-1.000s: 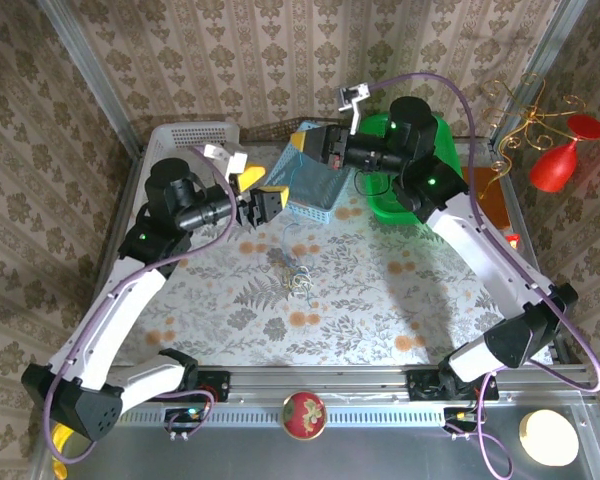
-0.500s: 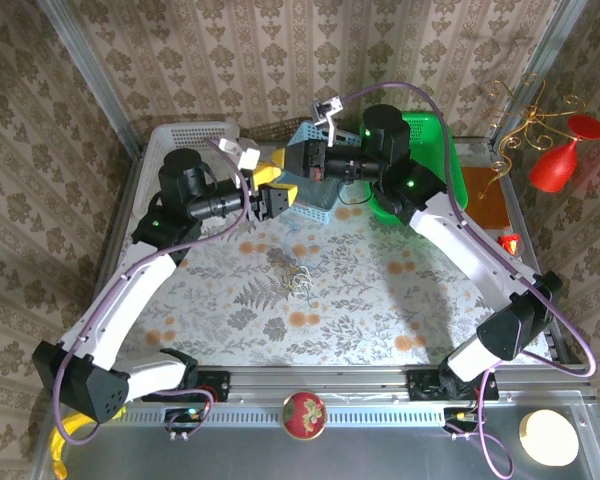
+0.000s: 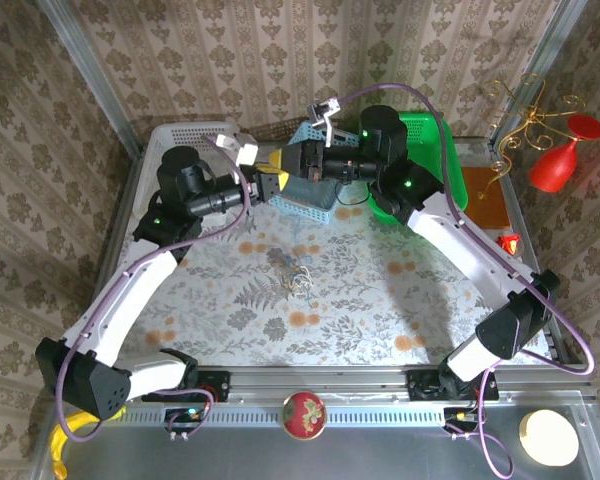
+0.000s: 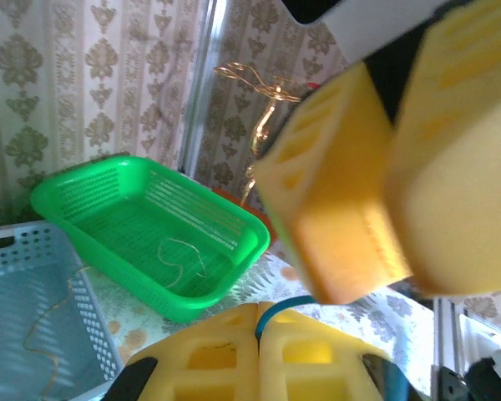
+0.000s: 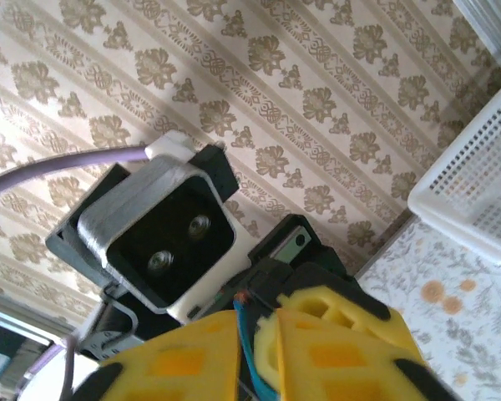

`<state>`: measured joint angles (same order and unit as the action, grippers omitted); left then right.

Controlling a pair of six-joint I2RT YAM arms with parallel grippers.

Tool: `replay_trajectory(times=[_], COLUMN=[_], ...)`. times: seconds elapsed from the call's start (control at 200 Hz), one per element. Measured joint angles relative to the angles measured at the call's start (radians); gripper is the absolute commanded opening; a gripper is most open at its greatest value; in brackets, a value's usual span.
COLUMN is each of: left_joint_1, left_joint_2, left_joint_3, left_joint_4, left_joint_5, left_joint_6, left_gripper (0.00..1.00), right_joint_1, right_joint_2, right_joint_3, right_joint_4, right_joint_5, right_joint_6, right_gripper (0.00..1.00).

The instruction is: Untangle the cables

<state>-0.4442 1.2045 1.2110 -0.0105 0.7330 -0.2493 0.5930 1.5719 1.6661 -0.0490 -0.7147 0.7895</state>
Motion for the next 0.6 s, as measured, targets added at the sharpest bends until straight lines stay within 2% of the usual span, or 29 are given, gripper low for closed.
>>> replay_trajectory(times=[0.09, 0.22, 0.42, 0.6], left_joint_1=[0.051, 0.145, 0.299, 0.435], left_joint_2=[0.0, 0.001, 0.069, 0.18], left_joint_3=[0.0, 0.011, 0.176, 0.346], left_joint_4=[0.026, 0.056, 0.071, 0.079], left_joint_5=[-0.015, -0.033, -0.045, -0.045], left_joint_6=[-0.027, -0.074, -0.126, -0.147], left_gripper=[0.0, 0.0, 0.0, 0.0], right_joint_1=[-0.012, -0.049, -0.113, -0.119], right_joint_2=[-0.002, -0.043, -0.17, -0.256], right_joint_3=[0.0, -0.036, -0.171, -0.295], right_joint_4=[0.003, 0.016, 0.034, 0.014], right_joint_5=[0.003, 0.013, 0.047, 0.087], right_joint_6=[0.005, 0.012, 0.016, -0.019], right_gripper=[0.53, 0.6, 0.62, 0.63])
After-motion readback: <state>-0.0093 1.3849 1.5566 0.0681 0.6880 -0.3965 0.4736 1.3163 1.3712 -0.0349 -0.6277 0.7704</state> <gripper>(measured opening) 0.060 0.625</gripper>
